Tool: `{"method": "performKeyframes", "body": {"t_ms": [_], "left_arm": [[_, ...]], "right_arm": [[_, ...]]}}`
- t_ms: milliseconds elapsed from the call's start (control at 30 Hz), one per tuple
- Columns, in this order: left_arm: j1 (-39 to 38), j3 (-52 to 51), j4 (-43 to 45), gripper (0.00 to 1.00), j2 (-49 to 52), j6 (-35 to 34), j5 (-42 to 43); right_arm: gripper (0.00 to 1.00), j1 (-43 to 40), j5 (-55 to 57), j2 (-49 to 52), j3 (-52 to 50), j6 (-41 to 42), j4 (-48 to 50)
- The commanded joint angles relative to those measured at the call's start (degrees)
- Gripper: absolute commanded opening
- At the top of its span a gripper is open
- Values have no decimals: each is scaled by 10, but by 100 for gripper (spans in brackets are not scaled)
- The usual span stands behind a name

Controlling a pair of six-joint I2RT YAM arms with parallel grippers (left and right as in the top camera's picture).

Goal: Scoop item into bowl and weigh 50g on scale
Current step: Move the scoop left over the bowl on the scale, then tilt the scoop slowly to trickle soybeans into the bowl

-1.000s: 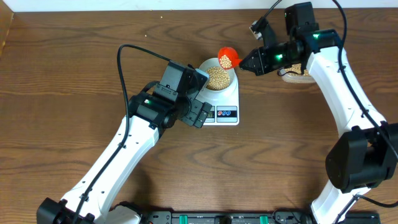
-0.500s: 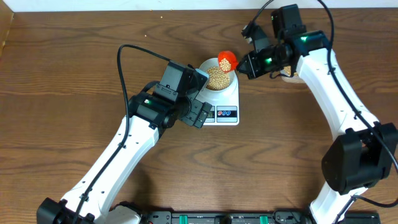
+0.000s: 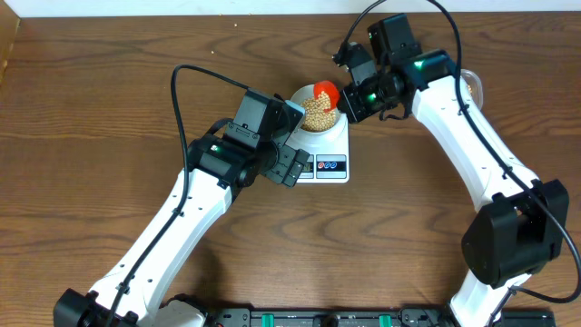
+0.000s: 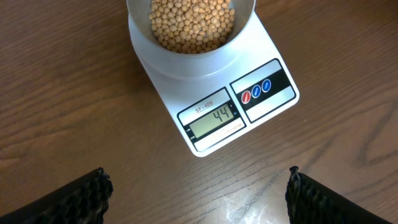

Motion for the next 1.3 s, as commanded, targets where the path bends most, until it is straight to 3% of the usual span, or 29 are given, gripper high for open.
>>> {"method": "performKeyframes", "body": {"t_ms": [0,1067,1267], "left_arm": [[2,3,-2,91,-1,4,-5],[2,3,-2,92,-1,3,-5],[2,3,-2,91,-1,3,-5]], "right_arm": [[1,9,14,-2,0,-11,0],[1,21,45,-2,0,-39,1],[1,10,-13,-2,0,-33,1]]}}
